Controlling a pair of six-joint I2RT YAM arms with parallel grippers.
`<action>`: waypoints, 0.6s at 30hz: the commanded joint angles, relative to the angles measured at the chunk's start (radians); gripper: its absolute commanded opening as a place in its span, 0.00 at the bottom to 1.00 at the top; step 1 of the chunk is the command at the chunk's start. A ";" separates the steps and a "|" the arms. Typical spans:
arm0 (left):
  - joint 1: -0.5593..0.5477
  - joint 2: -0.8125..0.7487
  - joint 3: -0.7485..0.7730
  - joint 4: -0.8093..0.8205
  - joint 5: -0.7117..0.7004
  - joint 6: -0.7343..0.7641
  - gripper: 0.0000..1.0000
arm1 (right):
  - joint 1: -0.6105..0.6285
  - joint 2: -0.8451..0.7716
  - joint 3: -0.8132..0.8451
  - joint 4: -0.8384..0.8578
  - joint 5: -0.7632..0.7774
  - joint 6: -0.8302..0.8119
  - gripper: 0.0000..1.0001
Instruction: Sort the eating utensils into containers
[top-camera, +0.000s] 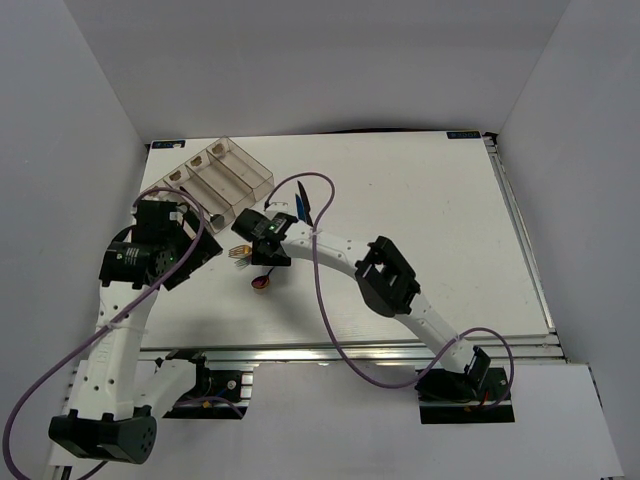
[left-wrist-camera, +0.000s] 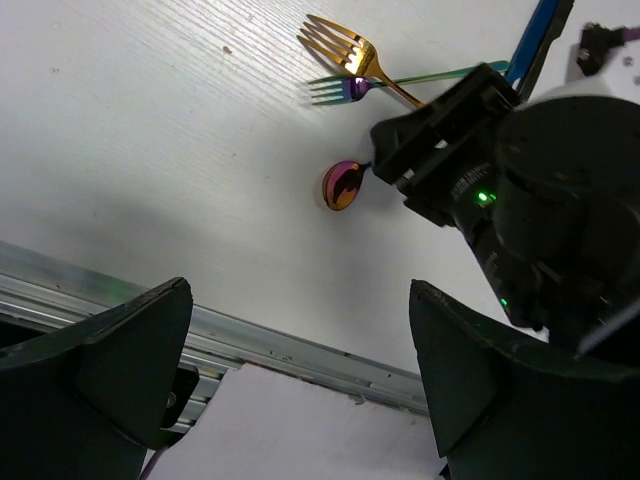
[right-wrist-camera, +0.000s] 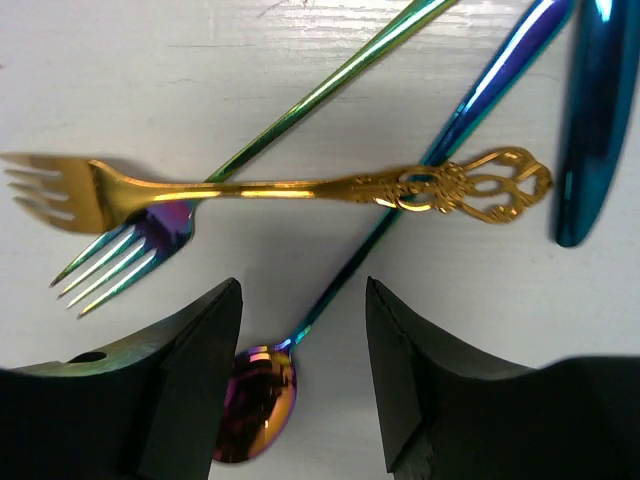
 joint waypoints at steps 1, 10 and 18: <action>-0.008 0.000 0.027 0.014 0.026 -0.009 0.98 | 0.002 0.092 0.090 -0.117 0.026 0.048 0.58; -0.051 0.026 0.046 0.037 0.031 -0.008 0.98 | 0.009 0.025 -0.142 -0.244 0.115 0.082 0.58; -0.068 0.040 0.061 0.048 0.034 -0.009 0.98 | 0.002 -0.113 -0.450 -0.193 0.080 0.022 0.44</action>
